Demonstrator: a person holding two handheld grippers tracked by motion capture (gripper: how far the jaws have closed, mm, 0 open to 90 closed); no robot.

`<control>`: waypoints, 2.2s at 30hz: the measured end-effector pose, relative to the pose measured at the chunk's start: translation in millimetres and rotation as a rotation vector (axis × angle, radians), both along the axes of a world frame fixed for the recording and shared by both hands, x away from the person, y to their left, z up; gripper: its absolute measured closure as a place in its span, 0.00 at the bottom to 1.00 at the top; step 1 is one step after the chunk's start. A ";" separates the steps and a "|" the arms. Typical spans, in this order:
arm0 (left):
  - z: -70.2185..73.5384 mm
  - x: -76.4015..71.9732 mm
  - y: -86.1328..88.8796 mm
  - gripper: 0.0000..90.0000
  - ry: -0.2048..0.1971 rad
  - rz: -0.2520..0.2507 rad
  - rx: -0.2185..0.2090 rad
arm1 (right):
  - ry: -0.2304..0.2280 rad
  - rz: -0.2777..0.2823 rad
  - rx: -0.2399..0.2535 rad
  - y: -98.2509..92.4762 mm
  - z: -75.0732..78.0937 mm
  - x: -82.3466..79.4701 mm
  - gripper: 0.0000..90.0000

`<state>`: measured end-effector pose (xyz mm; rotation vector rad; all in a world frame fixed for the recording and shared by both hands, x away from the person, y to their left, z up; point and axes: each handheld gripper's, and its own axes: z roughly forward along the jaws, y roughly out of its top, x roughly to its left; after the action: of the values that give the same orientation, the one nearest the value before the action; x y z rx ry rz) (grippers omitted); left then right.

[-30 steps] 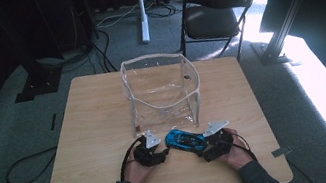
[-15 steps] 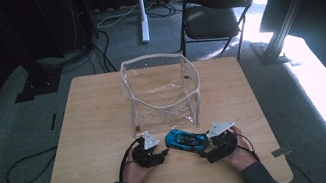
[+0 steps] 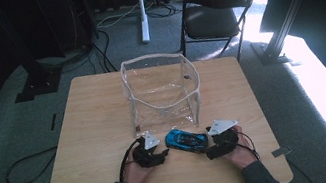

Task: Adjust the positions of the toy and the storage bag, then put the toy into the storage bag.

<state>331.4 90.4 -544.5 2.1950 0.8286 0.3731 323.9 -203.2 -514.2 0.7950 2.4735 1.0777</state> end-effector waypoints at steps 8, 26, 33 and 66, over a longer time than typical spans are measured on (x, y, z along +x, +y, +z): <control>0.0 -0.1 -0.3 0.50 -0.001 0.001 0.000 | 0.006 0.011 -0.005 0.1 -4.0 1.7 0.18; 0.0 -0.1 -0.3 0.49 0.000 -0.001 0.001 | -0.003 0.068 -0.003 0.8 -12.9 5.8 0.18; 0.0 -0.1 -0.4 0.49 0.000 -0.002 0.002 | 0.009 0.087 -0.014 1.7 -20.3 9.3 0.19; 0.0 0.2 -1.1 0.47 0.001 -0.006 0.004 | 0.015 0.114 0.016 -1.1 -32.6 10.6 0.24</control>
<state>331.6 89.3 -544.5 2.2014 0.8220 0.3711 334.5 -204.3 -546.8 0.6763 2.5525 1.1356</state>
